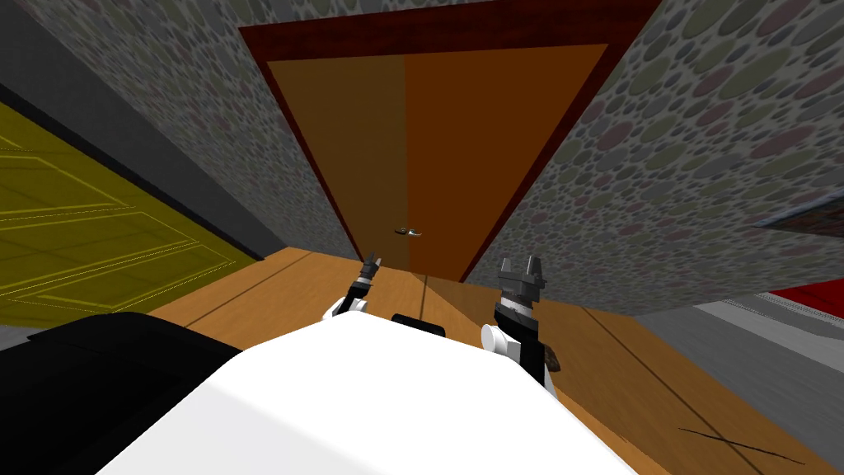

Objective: Pull the door open

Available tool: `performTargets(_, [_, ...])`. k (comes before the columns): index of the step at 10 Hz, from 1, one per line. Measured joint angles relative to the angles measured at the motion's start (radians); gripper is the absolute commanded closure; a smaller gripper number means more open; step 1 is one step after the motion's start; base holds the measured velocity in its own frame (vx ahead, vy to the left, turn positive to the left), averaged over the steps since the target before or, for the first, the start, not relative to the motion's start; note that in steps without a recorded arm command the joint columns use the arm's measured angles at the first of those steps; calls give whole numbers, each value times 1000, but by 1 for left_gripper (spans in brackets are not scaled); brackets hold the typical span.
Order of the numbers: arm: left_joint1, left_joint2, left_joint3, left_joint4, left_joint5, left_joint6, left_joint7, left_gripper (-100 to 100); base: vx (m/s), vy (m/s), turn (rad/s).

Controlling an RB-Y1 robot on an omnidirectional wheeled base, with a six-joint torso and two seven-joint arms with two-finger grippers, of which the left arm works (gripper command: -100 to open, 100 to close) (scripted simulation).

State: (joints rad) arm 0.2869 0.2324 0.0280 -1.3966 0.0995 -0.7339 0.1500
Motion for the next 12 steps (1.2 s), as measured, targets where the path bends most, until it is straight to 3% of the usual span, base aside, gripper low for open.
performTargets(12, [-67, 52, 20, 279, 24, -72, 49, -100, 100, 8, -62])
